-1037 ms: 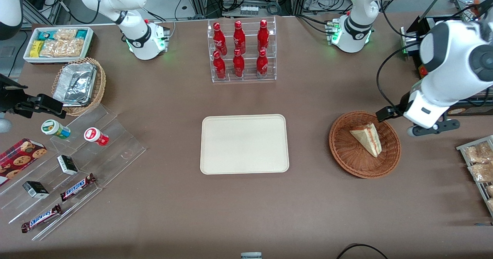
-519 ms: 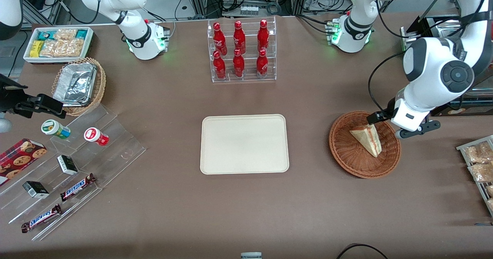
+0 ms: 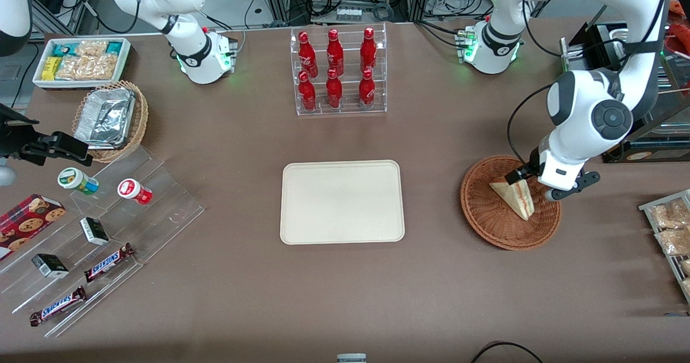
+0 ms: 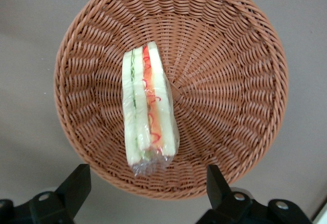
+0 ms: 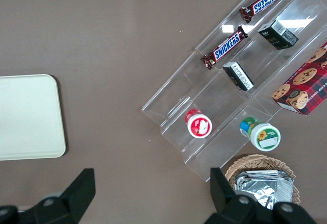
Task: Place sandwich from basket to tray
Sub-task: 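Lower the open left gripper and close it on the sandwich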
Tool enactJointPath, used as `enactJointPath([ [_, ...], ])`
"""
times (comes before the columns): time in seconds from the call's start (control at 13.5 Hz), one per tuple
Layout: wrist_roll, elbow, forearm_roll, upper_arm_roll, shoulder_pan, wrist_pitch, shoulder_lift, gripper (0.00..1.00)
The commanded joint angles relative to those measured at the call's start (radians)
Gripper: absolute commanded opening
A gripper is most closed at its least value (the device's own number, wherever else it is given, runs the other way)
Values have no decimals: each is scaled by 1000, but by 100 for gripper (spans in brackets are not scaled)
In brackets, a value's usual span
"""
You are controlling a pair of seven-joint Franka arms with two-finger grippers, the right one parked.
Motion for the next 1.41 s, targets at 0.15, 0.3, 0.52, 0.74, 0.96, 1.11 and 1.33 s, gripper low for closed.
enactJointPath([
  [0.15,-87,-20,11,9,-9,101,60,100],
  [0.3,-106,-20,11,10,-6,120,77,100],
  [0.52,-107,-20,11,16,-3,155,113,100],
  [0.74,-144,-34,11,24,-3,195,138,90],
  [0.96,-218,-44,11,24,-3,198,152,52],
  [1.11,-271,-46,13,24,-3,195,147,9],
  [1.33,-266,-38,19,24,-4,186,137,0],
])
